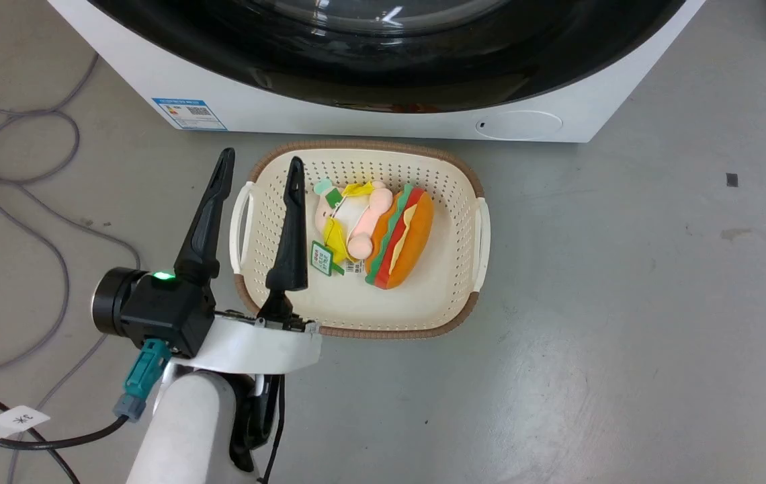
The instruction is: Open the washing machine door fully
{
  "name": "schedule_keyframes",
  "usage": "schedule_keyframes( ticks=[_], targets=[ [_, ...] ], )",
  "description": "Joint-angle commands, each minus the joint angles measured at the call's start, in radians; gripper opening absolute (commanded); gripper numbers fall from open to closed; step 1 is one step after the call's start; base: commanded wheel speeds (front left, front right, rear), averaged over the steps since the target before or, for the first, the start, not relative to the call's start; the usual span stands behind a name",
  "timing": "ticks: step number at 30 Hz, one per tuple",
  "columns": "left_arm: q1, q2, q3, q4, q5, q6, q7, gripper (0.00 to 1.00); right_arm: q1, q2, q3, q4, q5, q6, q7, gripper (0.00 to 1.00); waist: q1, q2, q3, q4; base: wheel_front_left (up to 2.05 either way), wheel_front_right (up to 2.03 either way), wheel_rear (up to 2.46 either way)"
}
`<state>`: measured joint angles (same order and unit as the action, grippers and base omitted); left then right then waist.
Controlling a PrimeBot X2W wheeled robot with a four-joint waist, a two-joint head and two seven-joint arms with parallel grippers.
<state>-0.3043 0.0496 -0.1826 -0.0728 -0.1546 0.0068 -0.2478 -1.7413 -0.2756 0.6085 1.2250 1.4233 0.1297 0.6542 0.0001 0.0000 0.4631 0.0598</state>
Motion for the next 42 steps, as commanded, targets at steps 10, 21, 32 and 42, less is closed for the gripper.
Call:
schedule_keyframes(
  ticks=[10,21,32,42],
  targets=[
    [0.0,0.001,0.006,0.012,0.0,-0.007,-0.014,1.0,0.046,-0.021,0.034,-0.03,0.077,0.001,0.125,0.0,-0.0001,0.0,-0.035,-0.011,0.0,0.0,0.0],
    [0.056,0.001,0.02,0.044,0.01,-0.016,-0.014,1.0,0.234,-0.043,0.035,-0.144,0.115,0.001,0.212,0.0,-0.0001,0.0,-0.125,-0.018,0.0,0.0,0.0],
    [0.147,0.001,0.036,0.081,0.028,-0.03,-0.014,1.0,0.434,-0.074,0.037,-0.292,0.155,0.001,0.276,0.0,-0.0001,0.0,-0.244,-0.021,0.0,0.0,0.0],
    [0.245,0.001,0.048,0.123,0.053,-0.053,-0.014,1.0,0.636,-0.068,0.055,-0.436,0.196,0.001,0.306,0.0,-0.0001,0.0,-0.36,-0.01,0.0,0.0,0.0]
  ],
)
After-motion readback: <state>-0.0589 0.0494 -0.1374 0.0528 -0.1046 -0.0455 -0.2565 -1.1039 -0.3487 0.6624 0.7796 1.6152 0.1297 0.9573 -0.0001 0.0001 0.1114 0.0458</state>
